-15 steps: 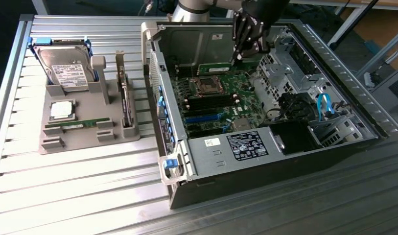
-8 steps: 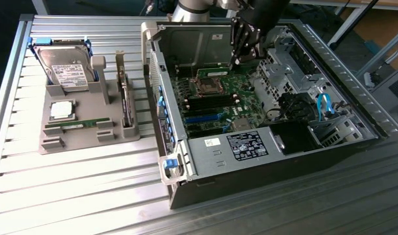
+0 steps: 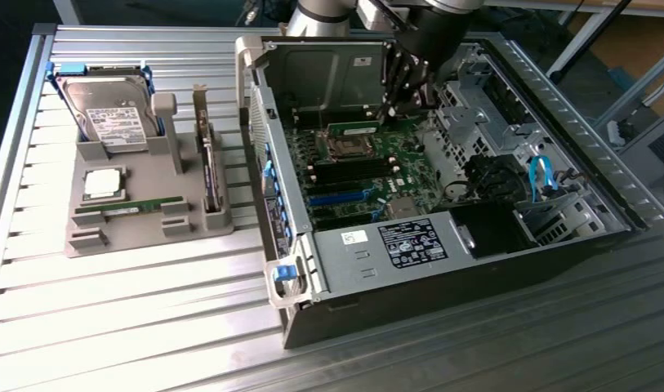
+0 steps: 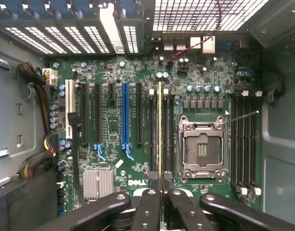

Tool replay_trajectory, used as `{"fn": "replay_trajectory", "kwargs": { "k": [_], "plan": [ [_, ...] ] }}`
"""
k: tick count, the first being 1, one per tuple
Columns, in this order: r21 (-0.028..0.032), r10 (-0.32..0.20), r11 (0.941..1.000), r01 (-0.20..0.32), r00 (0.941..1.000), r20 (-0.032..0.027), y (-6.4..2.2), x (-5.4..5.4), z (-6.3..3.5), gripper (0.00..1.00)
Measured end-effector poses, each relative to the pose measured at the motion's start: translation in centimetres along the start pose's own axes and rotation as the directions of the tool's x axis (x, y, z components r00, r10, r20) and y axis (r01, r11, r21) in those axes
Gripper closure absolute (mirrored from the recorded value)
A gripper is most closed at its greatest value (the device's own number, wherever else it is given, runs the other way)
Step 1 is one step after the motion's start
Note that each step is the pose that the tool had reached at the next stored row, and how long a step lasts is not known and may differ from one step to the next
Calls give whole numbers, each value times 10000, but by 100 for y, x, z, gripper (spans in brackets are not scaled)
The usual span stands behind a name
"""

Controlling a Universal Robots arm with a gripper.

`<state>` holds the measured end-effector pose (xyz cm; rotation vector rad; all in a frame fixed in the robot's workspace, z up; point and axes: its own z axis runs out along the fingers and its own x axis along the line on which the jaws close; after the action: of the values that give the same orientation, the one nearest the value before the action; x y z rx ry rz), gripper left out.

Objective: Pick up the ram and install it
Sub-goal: 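Insert the ram into the slot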

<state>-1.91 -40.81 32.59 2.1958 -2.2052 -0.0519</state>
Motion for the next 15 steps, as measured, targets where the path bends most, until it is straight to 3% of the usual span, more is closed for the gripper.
{"fn": "replay_trajectory", "kwargs": {
  "k": [8,15],
  "plan": [
    [0,0,10000,0,10000,0,-6,1,131,88],
    [0,0,10000,0,10000,0,-13,1,306,88]
  ]
}}
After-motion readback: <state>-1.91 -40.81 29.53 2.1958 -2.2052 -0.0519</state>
